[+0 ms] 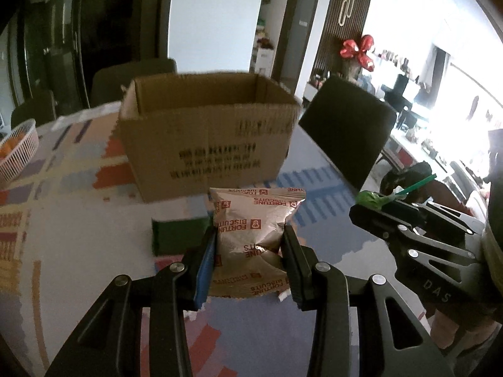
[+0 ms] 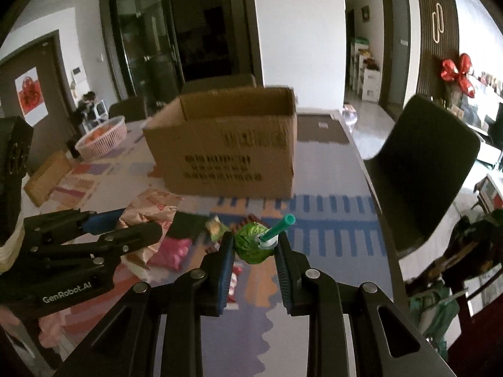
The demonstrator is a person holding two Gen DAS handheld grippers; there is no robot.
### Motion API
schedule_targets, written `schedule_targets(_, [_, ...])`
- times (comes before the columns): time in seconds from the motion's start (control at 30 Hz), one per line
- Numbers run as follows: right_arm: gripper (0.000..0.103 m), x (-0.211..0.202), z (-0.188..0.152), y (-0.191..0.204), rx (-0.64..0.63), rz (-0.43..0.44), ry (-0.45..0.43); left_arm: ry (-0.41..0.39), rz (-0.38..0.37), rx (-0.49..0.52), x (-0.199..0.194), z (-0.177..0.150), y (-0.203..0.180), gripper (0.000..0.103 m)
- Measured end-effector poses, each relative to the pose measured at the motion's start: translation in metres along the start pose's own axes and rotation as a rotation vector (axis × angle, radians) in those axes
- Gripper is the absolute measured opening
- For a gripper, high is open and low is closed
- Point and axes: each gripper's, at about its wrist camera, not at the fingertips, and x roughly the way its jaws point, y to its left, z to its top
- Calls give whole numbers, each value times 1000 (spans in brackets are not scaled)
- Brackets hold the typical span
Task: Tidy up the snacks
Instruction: 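Carry the biscuits bag to the box with the left gripper while the right gripper carries the green lollipop there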
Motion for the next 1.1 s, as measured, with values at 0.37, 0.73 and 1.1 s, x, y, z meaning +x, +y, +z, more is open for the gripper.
schedule_targets(0.37, [27,-16,48,20,-30,26,-124,-150,43,10,-31,46,17,40])
schedule_targets(0.73, [27,-15,103,40,-81,45,-207,-224,79,13,-39,86,40,40])
schedule_targets(1.1, [27,17,141,37,-97,22,-191,-177,61,13,-11,124,58,40])
